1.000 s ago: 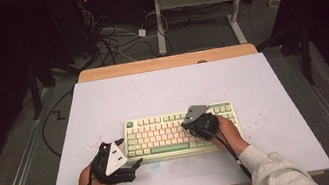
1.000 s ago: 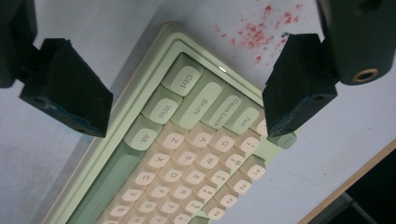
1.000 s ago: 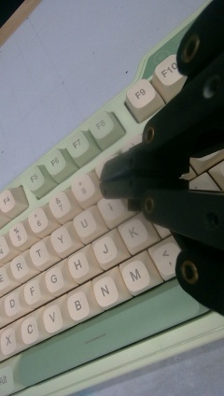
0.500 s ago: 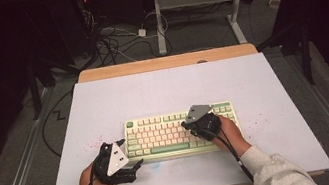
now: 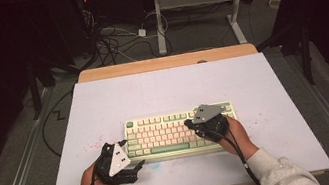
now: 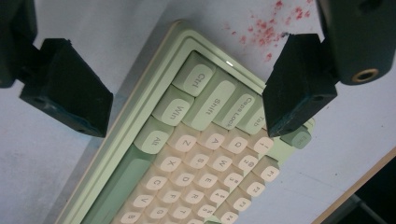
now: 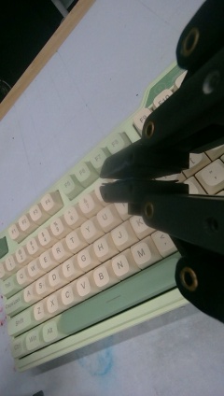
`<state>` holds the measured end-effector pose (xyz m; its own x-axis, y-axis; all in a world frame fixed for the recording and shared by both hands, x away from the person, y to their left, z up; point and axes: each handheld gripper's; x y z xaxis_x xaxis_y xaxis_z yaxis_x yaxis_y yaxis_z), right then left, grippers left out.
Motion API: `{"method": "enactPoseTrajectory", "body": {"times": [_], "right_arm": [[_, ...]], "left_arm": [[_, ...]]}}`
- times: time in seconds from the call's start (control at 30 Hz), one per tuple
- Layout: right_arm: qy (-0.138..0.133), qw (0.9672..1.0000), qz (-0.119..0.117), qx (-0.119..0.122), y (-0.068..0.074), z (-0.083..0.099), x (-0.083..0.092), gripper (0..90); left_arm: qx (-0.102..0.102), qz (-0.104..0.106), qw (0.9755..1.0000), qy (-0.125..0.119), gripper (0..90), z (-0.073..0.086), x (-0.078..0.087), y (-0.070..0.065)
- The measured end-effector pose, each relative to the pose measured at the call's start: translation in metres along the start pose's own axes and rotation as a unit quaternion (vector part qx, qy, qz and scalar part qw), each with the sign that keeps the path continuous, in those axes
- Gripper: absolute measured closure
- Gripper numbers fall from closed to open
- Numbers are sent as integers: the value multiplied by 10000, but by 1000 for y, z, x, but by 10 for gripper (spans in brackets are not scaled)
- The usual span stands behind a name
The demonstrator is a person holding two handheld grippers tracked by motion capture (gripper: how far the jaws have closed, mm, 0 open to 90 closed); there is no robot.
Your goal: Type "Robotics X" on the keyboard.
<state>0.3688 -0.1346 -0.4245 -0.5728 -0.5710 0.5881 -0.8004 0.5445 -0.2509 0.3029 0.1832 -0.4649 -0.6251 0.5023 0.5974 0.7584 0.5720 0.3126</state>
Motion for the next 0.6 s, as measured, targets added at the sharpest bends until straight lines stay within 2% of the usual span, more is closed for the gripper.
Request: {"method": "enactPoseTrajectory", "body": {"times": [0.17, 0.3, 0.4, 0.47, 0.5, 0.6], "right_arm": [[-91, 10000, -3, 9, 1, 1, 6, 816], [-203, 9998, 48, -25, 1, 2, 12, 722], [-297, 9995, 62, -9, 2, 4, 17, 570], [-382, 9992, 66, 37, 3, 5, 21, 511], [-442, 9990, 63, 55, 3, 6, 23, 447], [-591, 9981, 113, 96, 4, 7, 30, 363]], "left_arm": [[42, -15, 10000, -31, 153, 1, 1, 1], [36, -21, 10000, -38, 153, 1, 2, 1], [45, -34, 10000, -50, 153, 0, 3, 1], [58, -40, 10000, -51, 153, 1, 3, 2], [65, -47, 10000, -59, 153, 1, 3, 2], [78, -51, 9999, -74, 153, 0, 3, 2]]}}
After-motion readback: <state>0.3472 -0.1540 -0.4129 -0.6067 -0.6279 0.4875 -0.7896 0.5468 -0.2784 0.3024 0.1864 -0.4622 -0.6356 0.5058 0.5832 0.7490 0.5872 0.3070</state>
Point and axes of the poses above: each handheld gripper's, and its own axes: x roughly backward along the jaws, z roughly out of its underside, y roughly to its left, and after that the axes turned 1 degree about -y, right-handed
